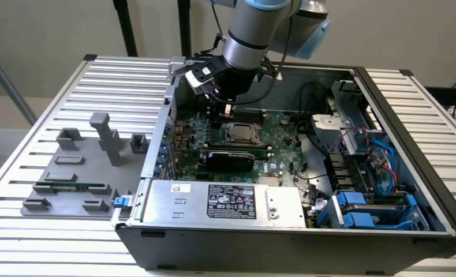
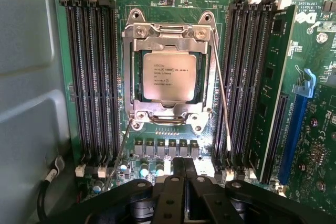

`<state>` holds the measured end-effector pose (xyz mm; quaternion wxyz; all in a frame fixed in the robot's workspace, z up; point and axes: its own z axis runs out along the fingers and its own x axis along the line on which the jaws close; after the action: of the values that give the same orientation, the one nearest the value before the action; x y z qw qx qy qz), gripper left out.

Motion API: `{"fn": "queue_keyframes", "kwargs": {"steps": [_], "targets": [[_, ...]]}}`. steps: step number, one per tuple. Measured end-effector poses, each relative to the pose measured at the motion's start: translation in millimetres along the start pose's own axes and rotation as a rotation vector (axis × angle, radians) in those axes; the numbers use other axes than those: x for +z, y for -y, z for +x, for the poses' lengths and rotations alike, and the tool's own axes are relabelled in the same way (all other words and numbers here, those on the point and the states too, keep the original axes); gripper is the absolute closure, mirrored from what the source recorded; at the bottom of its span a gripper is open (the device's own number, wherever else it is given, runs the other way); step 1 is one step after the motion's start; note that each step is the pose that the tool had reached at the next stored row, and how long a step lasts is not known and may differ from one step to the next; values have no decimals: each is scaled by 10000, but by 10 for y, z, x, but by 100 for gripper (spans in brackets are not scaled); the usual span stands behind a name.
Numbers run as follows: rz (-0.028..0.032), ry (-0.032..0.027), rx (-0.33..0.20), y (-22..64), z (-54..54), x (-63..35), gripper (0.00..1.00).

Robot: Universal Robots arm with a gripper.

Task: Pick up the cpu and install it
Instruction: 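Install the first cpu locking lever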

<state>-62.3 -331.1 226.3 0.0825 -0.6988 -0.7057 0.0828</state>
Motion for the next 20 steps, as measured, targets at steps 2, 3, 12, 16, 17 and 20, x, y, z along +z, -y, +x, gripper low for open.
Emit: {"fn": "queue_keyframes", "kwargs": {"steps": [2, 3, 12, 16, 17, 20], "targets": [[0, -1, -1, 0, 0, 0, 89], [0, -2, -1, 0, 0, 0, 89], [10, -13, 17, 11, -22, -29, 89], [18, -77, 85, 45, -60, -155, 89], [19, -100, 104, 54, -68, -184, 89], [19, -205, 181, 81, -76, -224, 89]]}}
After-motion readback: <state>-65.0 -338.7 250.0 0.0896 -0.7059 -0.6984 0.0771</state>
